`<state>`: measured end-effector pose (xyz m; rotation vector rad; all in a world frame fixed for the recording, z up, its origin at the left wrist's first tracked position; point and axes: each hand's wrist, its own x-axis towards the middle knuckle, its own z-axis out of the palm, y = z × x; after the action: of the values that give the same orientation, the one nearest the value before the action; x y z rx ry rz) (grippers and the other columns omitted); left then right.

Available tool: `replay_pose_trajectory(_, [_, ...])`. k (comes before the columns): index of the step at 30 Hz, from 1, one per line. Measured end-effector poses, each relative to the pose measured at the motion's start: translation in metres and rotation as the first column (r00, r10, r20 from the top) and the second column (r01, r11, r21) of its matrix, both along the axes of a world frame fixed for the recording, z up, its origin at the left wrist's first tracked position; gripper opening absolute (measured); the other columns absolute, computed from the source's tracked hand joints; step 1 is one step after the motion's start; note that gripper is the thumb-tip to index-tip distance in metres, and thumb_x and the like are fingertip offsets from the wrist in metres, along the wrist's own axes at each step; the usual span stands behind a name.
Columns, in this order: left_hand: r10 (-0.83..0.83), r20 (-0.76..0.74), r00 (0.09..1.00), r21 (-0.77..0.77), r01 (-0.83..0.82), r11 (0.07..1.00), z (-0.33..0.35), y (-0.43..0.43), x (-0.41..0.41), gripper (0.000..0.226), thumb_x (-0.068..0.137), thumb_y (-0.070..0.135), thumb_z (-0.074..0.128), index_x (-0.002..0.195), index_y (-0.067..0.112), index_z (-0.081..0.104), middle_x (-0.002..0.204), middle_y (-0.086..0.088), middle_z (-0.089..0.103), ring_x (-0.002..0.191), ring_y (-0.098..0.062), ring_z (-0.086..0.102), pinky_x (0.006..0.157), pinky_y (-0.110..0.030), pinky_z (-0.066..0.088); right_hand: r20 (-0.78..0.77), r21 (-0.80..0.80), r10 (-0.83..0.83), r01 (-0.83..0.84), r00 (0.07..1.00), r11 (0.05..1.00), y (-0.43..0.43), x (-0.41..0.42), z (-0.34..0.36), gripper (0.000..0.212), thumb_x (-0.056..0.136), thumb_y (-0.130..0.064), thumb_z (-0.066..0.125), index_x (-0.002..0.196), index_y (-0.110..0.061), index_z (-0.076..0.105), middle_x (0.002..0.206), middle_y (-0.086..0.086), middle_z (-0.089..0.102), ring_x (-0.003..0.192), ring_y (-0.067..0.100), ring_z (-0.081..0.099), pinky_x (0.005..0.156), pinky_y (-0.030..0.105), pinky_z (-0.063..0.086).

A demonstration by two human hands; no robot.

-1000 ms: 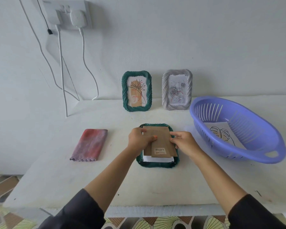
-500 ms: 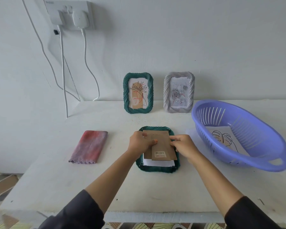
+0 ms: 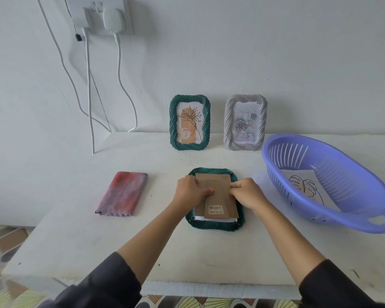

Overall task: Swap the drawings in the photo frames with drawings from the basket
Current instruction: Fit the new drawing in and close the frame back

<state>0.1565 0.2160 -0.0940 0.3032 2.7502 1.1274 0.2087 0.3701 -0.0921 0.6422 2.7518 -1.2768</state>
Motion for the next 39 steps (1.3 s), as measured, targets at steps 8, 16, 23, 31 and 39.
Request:
replay_pose_trajectory(8, [-0.055,0.021,0.998,-0.069,0.056,0.996,0.002,0.0,-0.004,0.042,0.074,0.039,0.073,0.056,0.014,0.044,0.059,0.003,0.041,0.065,-0.016,0.044,0.046,-0.022,0.028,0.105,0.271,0.068,-0.095,0.992,0.958,-0.006,-0.004,0.017,0.031,0.082,-0.005,0.04,0.057,-0.016,0.026,0.059,0.002,0.032,0.054,0.019,0.031,0.05,0.027,0.021])
replay_pose_trajectory(16, [-0.075,0.026,0.997,-0.134,0.077,0.988,0.004,0.002,-0.002,0.04,0.074,0.039,0.073,0.072,0.006,0.05,0.069,-0.004,0.048,0.068,-0.019,0.047,0.052,-0.023,0.032,0.178,0.549,0.1,-0.183,0.979,0.815,-0.02,-0.007,0.031,0.028,0.088,-0.007,0.039,0.062,-0.014,0.032,0.068,0.002,0.042,0.077,0.025,0.047,0.069,0.031,0.035])
replay_pose_trajectory(23, [-0.083,0.014,0.996,-0.159,0.084,0.984,0.006,0.002,-0.001,0.052,0.075,0.04,0.072,0.093,-0.007,0.062,0.099,-0.021,0.066,0.093,-0.033,0.062,0.07,-0.038,0.047,0.13,0.522,0.049,-0.111,0.99,0.846,-0.012,0.001,0.024,0.022,0.085,-0.005,0.04,0.064,-0.012,0.037,0.066,0.0,0.042,0.071,0.025,0.046,0.062,0.028,0.032])
replay_pose_trajectory(31, [-0.067,0.021,0.997,-0.171,0.07,0.983,0.009,0.002,0.0,0.039,0.075,0.041,0.072,0.078,0.006,0.056,0.098,-0.018,0.066,0.072,-0.022,0.049,0.056,-0.025,0.035,0.2,0.369,0.014,-0.089,0.98,0.925,-0.001,0.02,0.009,0.032,0.082,-0.019,0.051,0.06,-0.018,0.027,0.063,0.0,0.038,0.068,0.023,0.042,0.051,0.026,0.025])
replay_pose_trajectory(39, [-0.071,-0.001,0.997,-0.248,0.069,0.966,0.012,0.006,0.007,0.045,0.079,0.041,0.068,0.098,0.001,0.06,0.103,-0.015,0.065,0.093,-0.027,0.061,0.064,-0.031,0.043,0.161,0.303,-0.01,-0.04,0.987,0.952,-0.003,0.027,0.009,0.03,0.079,-0.018,0.059,0.06,-0.016,0.035,0.067,0.003,0.047,0.07,0.024,0.048,0.061,0.028,0.034])
